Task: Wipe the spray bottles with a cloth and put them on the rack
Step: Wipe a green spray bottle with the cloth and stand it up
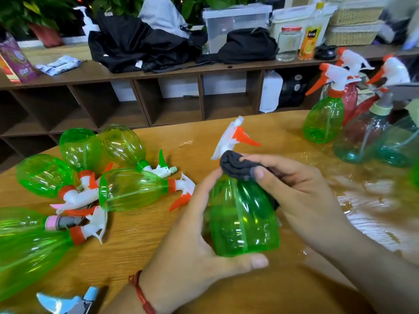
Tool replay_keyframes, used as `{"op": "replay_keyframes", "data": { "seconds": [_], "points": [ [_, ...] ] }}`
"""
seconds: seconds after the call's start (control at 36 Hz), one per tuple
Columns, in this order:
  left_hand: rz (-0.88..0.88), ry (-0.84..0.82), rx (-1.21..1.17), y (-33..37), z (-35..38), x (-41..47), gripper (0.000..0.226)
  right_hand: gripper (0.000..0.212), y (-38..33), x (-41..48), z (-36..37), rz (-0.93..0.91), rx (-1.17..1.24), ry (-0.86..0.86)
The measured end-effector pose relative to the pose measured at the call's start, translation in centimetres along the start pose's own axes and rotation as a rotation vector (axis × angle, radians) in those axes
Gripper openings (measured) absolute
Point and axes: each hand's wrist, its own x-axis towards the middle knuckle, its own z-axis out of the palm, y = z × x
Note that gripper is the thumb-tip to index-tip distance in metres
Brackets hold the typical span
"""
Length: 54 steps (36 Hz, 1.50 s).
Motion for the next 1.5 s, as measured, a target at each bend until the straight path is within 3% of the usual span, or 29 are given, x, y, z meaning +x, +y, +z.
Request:
{"op": "replay_keyframes", "data": {
  "seconds": [0.06,0.08,0.14,0.19,0.25,0.28,0.36,0.47,0.56,0.67,0.81,0.94,1.11,1.25,1.39,1.5],
  "points": [
    [0.02,0.0,0.115,-0.2,-0.5,-0.1,0.117,0.026,0.1,-0.5,-1.7,-0.108,-0.077,-0.108],
    [0.021,-0.009,0.171,0.2,-0.8,0.1,0.117,0.026,1.8,-0.5,-1.4,-0.124,-0.105,-0.008],
    [0.037,-0.008,0.337,0.3,-1.1,0.5,0.114,0.026,1.8,0.7,-2.0,-0.06,0.028,-0.026],
    [0.039,0.044,0.409,0.0,-0.8,1.2,0.106,0.025,2.2,0.6,-1.6,-0.091,-0.019,-0.032],
    [-0.13,0.106,0.255,0.1,-0.3,1.4,0.091,0.023,3.2,0.2,-1.3,-0.117,-0.091,-0.049],
    [-0.174,0.151,0.269,-0.1,-0.2,0.9,0.096,0.023,3.1,0.0,-1.1,-0.146,-0.122,-0.043],
    [-0.058,0.18,0.378,-0.6,0.0,-0.2,0.118,0.023,3.0,-0.1,-0.9,-0.221,-0.201,-0.071],
    [-0.067,0.281,0.187,-0.3,-2.0,0.8,0.121,0.024,3.1,-0.7,-1.0,-0.434,-0.429,-0.204],
    [-0.082,0.262,0.173,-0.5,-2.8,0.6,0.125,0.025,3.1,-1.0,-0.7,-0.522,-0.514,-0.266],
    [-0.058,0.226,0.161,-0.6,-2.1,0.5,0.119,0.024,2.8,-0.5,-1.0,-0.457,-0.431,-0.18],
    [-0.013,0.088,0.06,-0.5,-0.1,-0.1,0.117,0.034,1.0,0.3,-0.3,-0.141,-0.071,-0.14],
    [-0.025,0.025,-0.03,-0.4,-0.1,0.2,0.119,0.027,1.7,0.7,-1.7,-0.067,0.026,-0.089],
    [0.028,0.105,0.349,0.0,-0.3,0.4,0.119,0.027,2.6,0.7,-1.8,-0.073,-0.003,-0.077],
    [0.032,0.163,0.336,0.5,0.4,0.4,0.117,0.023,3.3,0.1,-0.8,-0.145,-0.048,-0.098],
    [-0.089,0.285,0.101,-0.6,-1.4,0.7,0.119,0.023,3.6,-0.6,-1.0,-0.383,-0.31,-0.239],
    [-0.11,0.299,0.088,-1.0,-2.5,0.8,0.122,0.024,3.9,-0.7,-1.1,-0.46,-0.36,-0.294]
  ]
}}
